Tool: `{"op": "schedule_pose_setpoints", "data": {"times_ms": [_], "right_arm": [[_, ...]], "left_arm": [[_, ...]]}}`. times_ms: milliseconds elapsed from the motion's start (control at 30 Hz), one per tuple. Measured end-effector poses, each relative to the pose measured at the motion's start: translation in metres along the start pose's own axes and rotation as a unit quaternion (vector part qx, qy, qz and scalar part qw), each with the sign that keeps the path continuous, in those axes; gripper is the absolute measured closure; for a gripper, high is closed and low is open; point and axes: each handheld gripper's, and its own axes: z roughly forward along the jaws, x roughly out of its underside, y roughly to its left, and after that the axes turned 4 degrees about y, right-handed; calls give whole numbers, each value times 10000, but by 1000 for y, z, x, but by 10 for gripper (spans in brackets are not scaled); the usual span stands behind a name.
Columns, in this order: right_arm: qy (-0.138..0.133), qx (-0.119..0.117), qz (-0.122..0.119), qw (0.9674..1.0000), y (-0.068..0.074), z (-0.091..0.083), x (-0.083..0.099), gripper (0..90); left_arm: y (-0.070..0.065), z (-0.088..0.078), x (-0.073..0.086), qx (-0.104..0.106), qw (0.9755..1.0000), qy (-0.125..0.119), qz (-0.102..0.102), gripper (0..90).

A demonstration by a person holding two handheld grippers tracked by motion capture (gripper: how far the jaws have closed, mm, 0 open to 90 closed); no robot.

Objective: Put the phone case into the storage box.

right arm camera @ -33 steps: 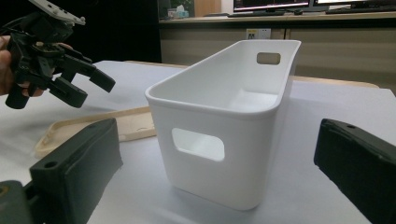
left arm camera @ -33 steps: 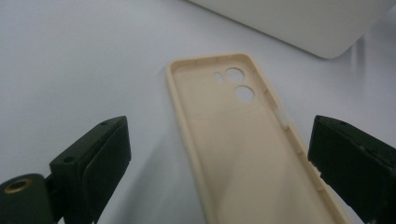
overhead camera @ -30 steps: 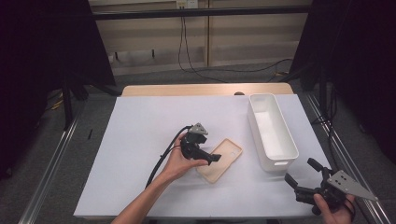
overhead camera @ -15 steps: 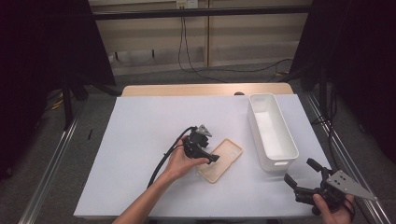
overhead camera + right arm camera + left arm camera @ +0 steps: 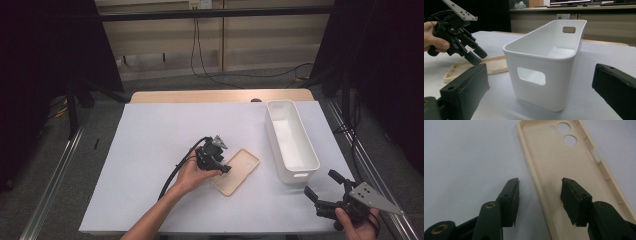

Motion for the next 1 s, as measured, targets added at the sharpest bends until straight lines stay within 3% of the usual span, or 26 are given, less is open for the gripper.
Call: {"op": "schedule_pose_setpoints", "data": {"times_ms": [333, 500, 1000], "right_arm": [[8, 2, -6, 10000, 0, 0, 0, 3], [24, 0, -2, 10000, 0, 1, 0, 4], [44, -3, -36, 10000, 0, 2, 0, 4]], "left_arm": [[0, -1, -1, 8, 10000, 68, -54, 572], [-1, -1, -1, 142, 9998, 85, -91, 677], [3, -2, -5, 257, 9989, 235, -301, 753]]}}
